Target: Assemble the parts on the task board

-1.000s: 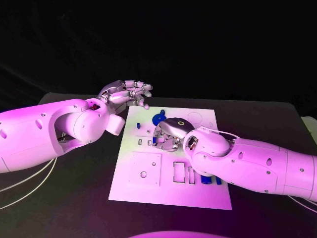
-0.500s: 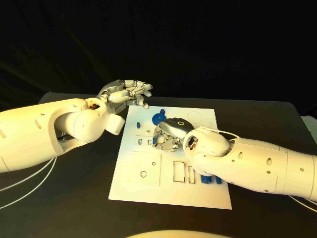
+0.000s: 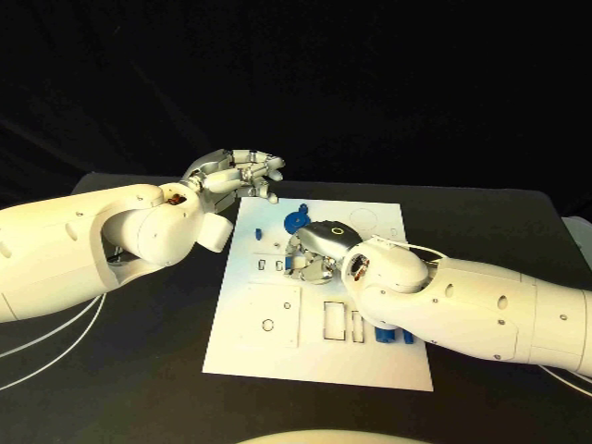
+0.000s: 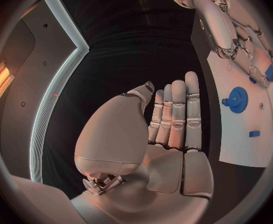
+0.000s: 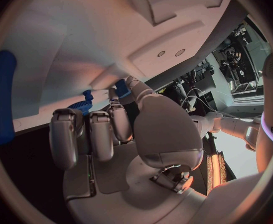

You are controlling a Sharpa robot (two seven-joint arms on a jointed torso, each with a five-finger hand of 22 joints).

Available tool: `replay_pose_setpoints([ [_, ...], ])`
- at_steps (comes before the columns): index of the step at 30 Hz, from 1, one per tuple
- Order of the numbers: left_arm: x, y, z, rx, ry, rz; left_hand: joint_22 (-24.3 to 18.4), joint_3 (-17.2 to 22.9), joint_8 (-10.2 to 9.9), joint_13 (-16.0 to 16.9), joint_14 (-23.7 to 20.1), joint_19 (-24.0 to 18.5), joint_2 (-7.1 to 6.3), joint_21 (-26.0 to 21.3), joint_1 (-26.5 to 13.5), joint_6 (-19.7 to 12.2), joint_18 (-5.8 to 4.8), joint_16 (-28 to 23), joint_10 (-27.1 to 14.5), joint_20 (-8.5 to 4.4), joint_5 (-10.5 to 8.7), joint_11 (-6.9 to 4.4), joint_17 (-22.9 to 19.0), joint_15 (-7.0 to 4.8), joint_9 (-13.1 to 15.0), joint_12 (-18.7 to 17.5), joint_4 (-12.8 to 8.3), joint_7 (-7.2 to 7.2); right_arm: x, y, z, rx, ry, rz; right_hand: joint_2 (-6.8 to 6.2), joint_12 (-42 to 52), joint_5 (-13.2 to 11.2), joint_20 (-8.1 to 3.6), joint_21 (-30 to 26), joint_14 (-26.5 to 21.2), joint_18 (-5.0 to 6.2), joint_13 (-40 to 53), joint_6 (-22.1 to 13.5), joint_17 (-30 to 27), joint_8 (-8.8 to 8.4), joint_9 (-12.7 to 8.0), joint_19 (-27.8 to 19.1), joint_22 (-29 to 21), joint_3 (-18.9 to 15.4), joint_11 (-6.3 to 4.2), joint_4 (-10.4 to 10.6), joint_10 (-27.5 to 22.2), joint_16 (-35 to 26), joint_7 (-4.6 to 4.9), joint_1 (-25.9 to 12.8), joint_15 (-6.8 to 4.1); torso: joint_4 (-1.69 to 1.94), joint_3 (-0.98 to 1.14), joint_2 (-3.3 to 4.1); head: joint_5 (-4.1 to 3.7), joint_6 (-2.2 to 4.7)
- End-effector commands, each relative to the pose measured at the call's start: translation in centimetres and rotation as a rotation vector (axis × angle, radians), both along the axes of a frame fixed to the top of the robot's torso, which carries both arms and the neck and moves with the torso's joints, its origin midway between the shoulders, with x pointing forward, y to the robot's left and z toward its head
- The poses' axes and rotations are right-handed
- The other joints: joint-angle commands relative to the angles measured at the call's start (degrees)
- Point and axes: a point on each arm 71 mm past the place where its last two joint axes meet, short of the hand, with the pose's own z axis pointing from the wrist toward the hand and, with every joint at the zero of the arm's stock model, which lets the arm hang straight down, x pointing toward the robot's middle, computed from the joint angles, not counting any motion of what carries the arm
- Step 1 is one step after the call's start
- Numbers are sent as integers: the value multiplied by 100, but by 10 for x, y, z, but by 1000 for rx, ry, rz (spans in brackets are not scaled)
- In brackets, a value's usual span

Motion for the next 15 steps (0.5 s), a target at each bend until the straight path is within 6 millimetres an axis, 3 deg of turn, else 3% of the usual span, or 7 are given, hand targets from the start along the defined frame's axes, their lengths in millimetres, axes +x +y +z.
replay_pose_setpoints([
  [1, -1, -2, 1, -10, -2, -23, -5, 0, -34, -6, 8, -36, -24, 0, -2, 7, 26, -27, 22, 2, 1, 9, -6, 10, -4, -32, -34, 11, 0, 0, -2, -16, 0, -1, -72, -35, -33, 54, -38, 478, -11, 196, -71, 1015, -38, -11, 101, 907, -59, 24, 13, -48, -39, 4, -16, 32, 0, -1, 0, -3, 1],
  [7, -1, -2, 1, -9, -1, -23, -5, 0, -34, -6, 8, -36, -24, 0, -2, 7, 26, -27, 22, 2, 1, 9, -6, 10, -4, -32, -34, 11, 0, -1, -1, -7, -9, -3, -230, -82, 19, 115, -102, 466, 6, 148, -324, 973, -174, -52, 60, 863, -476, 97, 203, -126, -72, 78, -286, 95, 0, -2, 1, -5, -4],
  [15, 0, 0, 0, -2, 2, -18, -7, -2, -36, -14, 10, -37, -27, 0, -9, 7, 26, -29, 24, 2, 1, 10, -10, 10, -10, -34, -33, 12, -2, -7, 7, 67, -69, -25, -213, -91, 37, 177, -139, 459, 13, 134, -536, 947, -260, -86, 47, 847, -937, 165, 425, -172, -93, 156, -276, 154, -2, 3, -5, -7, -5],
])
